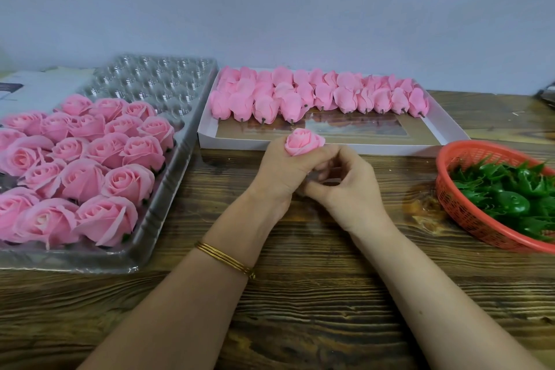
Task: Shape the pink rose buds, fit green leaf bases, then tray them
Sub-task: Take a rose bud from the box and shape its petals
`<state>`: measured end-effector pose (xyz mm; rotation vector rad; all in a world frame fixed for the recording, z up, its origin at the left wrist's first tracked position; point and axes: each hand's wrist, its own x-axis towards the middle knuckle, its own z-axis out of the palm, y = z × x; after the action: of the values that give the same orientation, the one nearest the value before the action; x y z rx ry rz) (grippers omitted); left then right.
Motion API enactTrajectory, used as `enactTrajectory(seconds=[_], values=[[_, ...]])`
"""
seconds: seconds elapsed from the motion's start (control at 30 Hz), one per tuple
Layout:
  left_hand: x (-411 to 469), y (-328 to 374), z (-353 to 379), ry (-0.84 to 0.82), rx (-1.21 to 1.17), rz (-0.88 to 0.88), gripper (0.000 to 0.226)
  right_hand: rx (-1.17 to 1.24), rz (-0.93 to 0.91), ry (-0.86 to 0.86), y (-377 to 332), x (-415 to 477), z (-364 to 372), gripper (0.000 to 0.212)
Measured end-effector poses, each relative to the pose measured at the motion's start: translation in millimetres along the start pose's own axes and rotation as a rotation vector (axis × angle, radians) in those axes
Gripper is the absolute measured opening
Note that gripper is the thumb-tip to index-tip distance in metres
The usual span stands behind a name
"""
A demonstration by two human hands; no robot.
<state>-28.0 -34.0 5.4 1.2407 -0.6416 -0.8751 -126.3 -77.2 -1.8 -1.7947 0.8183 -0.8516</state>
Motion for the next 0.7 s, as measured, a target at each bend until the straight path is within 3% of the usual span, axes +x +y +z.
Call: enactTrajectory(seconds=[0.27,0.43,0.53,0.7], values=[[0,0,-1,-0.053,-0.002,0.011,0.026,-0.007,-0.037,0.074,5,1,6,0.024],[3,2,-8,-0.167,-0.023,-0.007,0.016,0.155,0.01,-0.008,1,2,2,0.025],[5,2,-13,-0.234,-0.053,0.004,0.013,0.28,0.048,-0.073,-1,1,-2,0.015],[6,1,-15,-0.253,-0.038,-0.003,0.007,0.369,0.099,-0.191,-3,0,-6,0.015]])
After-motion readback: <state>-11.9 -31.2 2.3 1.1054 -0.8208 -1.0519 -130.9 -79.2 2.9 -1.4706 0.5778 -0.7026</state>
